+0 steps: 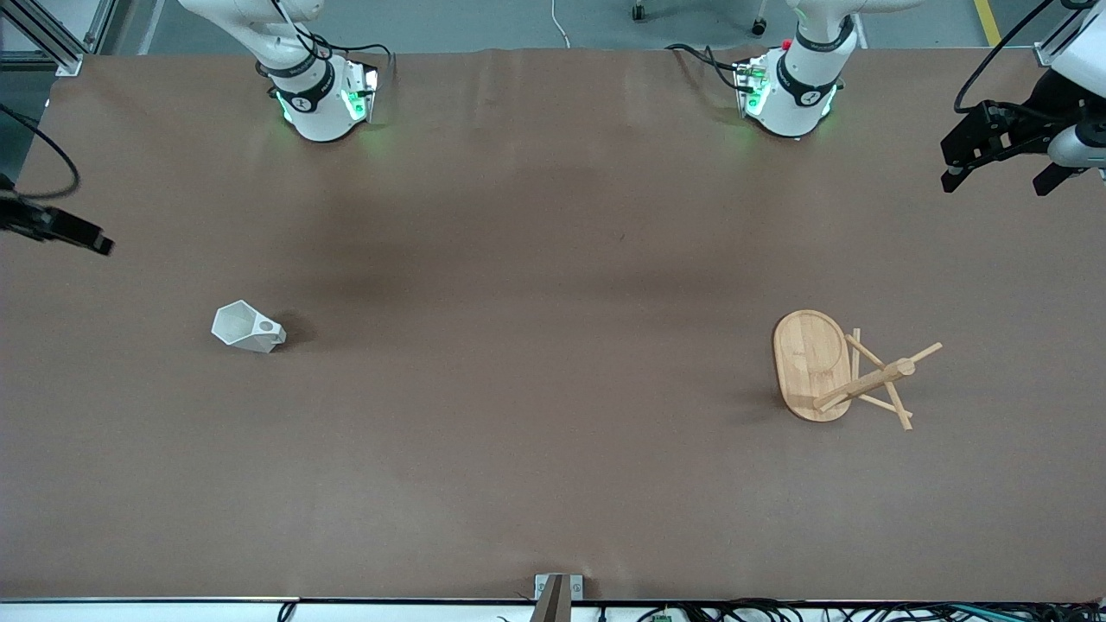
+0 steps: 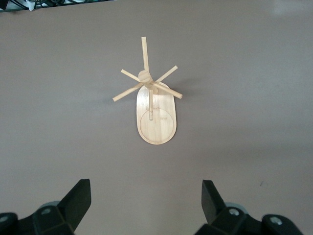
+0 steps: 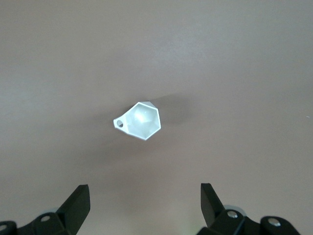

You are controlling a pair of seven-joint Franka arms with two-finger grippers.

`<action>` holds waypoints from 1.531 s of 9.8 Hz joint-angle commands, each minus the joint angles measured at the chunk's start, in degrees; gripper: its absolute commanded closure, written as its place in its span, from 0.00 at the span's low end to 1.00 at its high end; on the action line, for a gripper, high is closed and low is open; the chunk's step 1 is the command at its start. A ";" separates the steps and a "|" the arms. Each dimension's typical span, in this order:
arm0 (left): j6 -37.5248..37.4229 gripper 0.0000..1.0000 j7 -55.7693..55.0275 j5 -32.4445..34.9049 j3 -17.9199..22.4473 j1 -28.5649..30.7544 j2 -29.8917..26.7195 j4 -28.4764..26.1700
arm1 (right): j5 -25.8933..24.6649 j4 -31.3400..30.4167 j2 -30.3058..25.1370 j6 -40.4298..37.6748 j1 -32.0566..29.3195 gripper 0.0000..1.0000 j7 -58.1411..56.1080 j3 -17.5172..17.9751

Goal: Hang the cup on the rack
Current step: 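Lower the right gripper onto the white cup and grasp it, then lift the white cup with the right gripper while the left gripper approaches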

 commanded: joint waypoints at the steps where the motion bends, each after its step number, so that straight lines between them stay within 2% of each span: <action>1: -0.53 0.00 -0.37 -0.34 -0.20 0.06 1.90 0.04 | -0.90 -14.22 -1.87 14.60 -1.79 0.00 -0.14 -0.01; 3: -0.53 0.00 -0.28 -0.25 -0.20 -0.02 2.08 0.04 | -0.81 -24.61 -1.35 29.39 -2.06 0.00 -0.76 -0.36; 6: -0.62 0.00 0.86 -0.25 -0.38 -0.03 2.00 -0.05 | -0.73 -28.06 5.23 40.39 -2.15 0.00 -1.37 -0.36; 7: -0.62 0.00 0.77 -0.16 -0.38 -0.03 1.91 0.13 | -0.73 -29.64 6.38 43.57 -2.06 0.00 -1.37 -0.27; 10: -0.35 0.00 0.16 -0.51 -0.64 -1.16 3.31 3.72 | -0.64 -30.01 9.19 44.74 -1.80 0.01 -1.46 -0.10; 12: -0.35 0.00 -0.02 -0.51 -0.73 -1.61 4.62 3.47 | -0.20 -29.84 11.30 45.97 -1.71 0.11 -1.46 -0.10; 13: -0.35 0.00 0.50 -0.43 -0.73 -1.43 4.89 3.56 | -0.03 -29.57 11.92 46.06 -1.62 0.22 -1.38 -0.01; 15: -0.35 0.00 0.25 -0.43 -0.73 -1.61 5.07 3.56 | 0.06 -29.48 12.80 46.84 -1.62 0.38 -1.37 0.17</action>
